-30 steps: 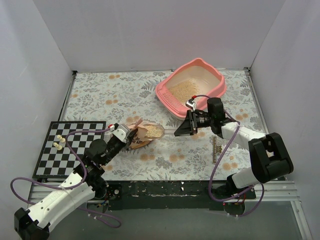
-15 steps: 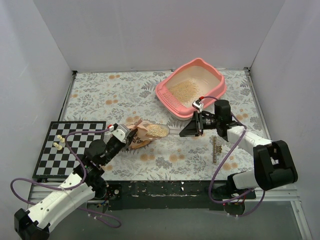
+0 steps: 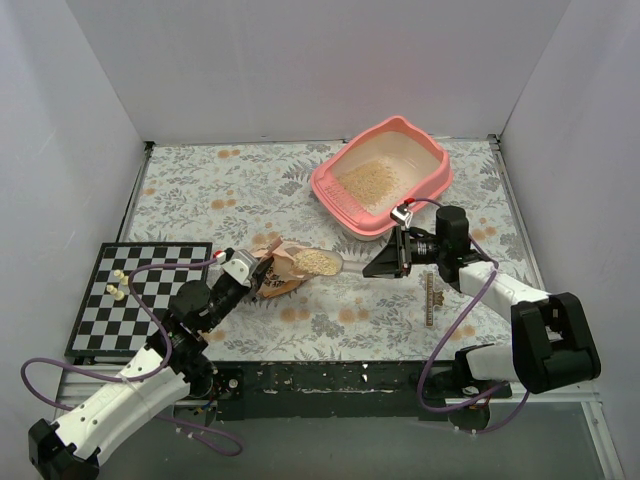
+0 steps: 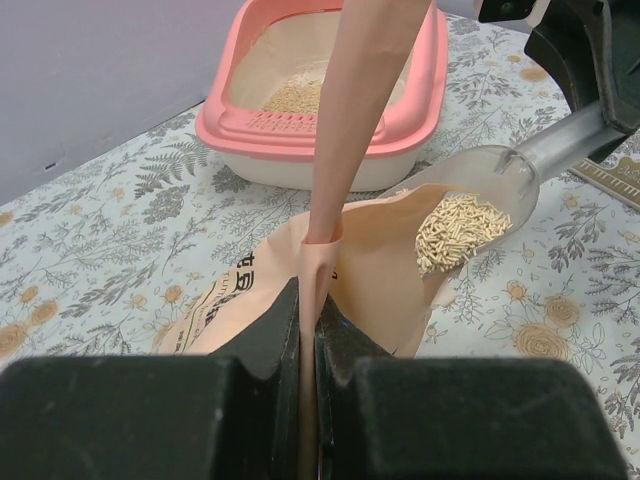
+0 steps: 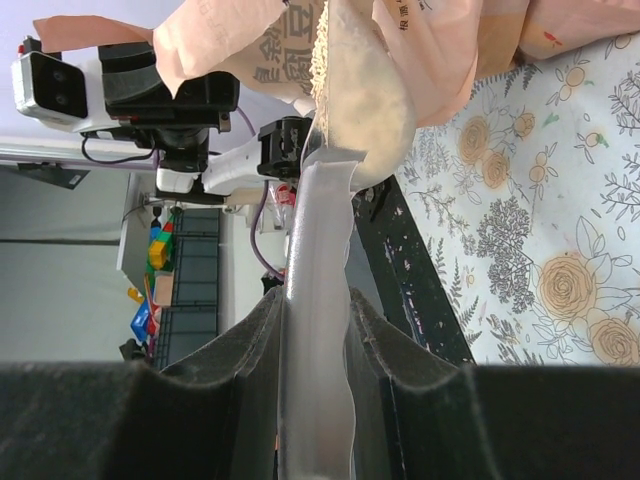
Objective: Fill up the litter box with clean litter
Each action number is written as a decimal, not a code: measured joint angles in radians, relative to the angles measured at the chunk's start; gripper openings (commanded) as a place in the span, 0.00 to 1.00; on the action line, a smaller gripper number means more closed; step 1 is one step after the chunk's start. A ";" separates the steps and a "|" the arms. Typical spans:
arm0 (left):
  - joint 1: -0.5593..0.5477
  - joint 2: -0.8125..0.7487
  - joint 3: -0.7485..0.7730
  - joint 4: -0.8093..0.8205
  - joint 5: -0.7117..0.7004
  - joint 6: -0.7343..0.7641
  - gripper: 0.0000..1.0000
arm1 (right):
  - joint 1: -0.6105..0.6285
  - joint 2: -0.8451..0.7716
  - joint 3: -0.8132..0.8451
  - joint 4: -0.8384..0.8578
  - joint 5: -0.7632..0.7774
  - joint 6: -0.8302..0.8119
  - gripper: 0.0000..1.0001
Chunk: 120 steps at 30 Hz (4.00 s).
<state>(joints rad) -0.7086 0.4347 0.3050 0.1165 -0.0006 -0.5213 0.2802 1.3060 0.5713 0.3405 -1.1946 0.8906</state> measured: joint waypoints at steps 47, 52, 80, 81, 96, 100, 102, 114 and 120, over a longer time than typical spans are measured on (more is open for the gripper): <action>0.000 -0.052 -0.005 -0.002 -0.089 0.000 0.00 | -0.031 -0.029 -0.079 0.884 -0.013 0.749 0.01; 0.000 -0.052 -0.005 -0.002 -0.089 0.000 0.00 | -0.031 -0.015 -0.079 0.919 -0.003 0.785 0.01; 0.000 -0.053 -0.005 -0.002 -0.089 0.000 0.00 | -0.106 0.206 0.090 0.946 0.103 0.881 0.01; 0.000 -0.053 -0.005 -0.002 -0.089 0.000 0.00 | -0.119 0.224 0.097 0.946 0.107 0.888 0.01; -0.001 -0.052 -0.017 0.019 -0.090 0.002 0.00 | -0.327 0.481 0.304 0.882 0.138 0.784 0.01; -0.001 -0.050 -0.017 0.021 -0.093 0.004 0.00 | -0.357 0.483 0.352 0.725 0.148 0.644 0.01; -0.001 -0.048 -0.017 0.023 -0.096 0.005 0.00 | -0.360 0.483 0.369 0.640 0.156 0.577 0.01; -0.002 -0.027 -0.017 0.042 -0.120 0.007 0.00 | -0.363 0.456 0.542 -0.100 0.359 0.031 0.01; -0.003 -0.018 -0.017 0.048 -0.125 0.006 0.00 | -0.329 0.409 0.675 -0.429 0.570 -0.201 0.01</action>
<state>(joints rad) -0.7113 0.4164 0.2882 0.1646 -0.1253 -0.5152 -0.0490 1.7153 1.2461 -0.0887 -0.6250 0.6895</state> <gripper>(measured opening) 0.027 0.347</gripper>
